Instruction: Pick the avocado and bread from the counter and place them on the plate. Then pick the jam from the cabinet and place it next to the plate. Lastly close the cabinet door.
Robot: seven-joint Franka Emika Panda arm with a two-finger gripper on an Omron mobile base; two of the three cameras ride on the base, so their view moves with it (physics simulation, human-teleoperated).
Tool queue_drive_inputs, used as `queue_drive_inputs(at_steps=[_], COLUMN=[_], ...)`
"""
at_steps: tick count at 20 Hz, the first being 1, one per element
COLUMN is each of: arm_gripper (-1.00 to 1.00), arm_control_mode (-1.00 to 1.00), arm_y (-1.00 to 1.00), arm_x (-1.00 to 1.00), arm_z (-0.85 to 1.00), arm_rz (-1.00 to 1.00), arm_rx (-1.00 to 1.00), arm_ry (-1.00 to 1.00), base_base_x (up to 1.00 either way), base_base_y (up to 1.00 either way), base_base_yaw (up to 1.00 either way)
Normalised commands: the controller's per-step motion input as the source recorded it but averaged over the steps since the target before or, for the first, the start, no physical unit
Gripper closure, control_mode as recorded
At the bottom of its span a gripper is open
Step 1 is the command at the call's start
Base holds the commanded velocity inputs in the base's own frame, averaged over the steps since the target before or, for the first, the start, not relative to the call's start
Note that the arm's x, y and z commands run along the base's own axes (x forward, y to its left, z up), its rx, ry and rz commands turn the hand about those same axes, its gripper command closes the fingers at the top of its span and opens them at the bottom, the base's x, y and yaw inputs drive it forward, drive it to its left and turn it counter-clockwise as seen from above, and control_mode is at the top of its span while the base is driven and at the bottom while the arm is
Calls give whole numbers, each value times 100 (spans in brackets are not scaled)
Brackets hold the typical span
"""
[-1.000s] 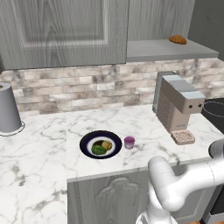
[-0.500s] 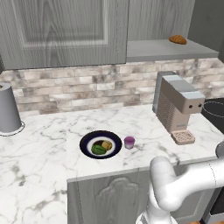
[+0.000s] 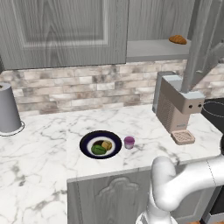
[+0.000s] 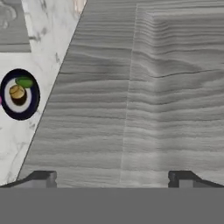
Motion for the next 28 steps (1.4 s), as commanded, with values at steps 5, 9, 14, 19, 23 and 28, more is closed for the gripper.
queue_drive_inputs(at_steps=[5, 9, 14, 19, 23, 28], arm_gripper=[-100, -100, -100, -100, -100, -100], arm_control_mode=[-100, -100, -100, -100, -100, -100], arm_y=[100, 100, 100, 100, 100, 100], arm_x=[94, 100, 100, 100, 100, 100], arm_z=[-77, -58, -49, -48, -36, -51], arm_rz=[-5, -16, -18, -18, -26, -28], arm_rx=[-59, -48, -44, -40, -34, -38], arm_ry=[-6, -14, -17, -14, -13, -10], base_base_x=[0, 0, 0, 0, 0, 0], base_base_y=[0, 0, 0, 0, 0, 0], base_base_yaw=[0, 0, 0, 0, 0, 0])
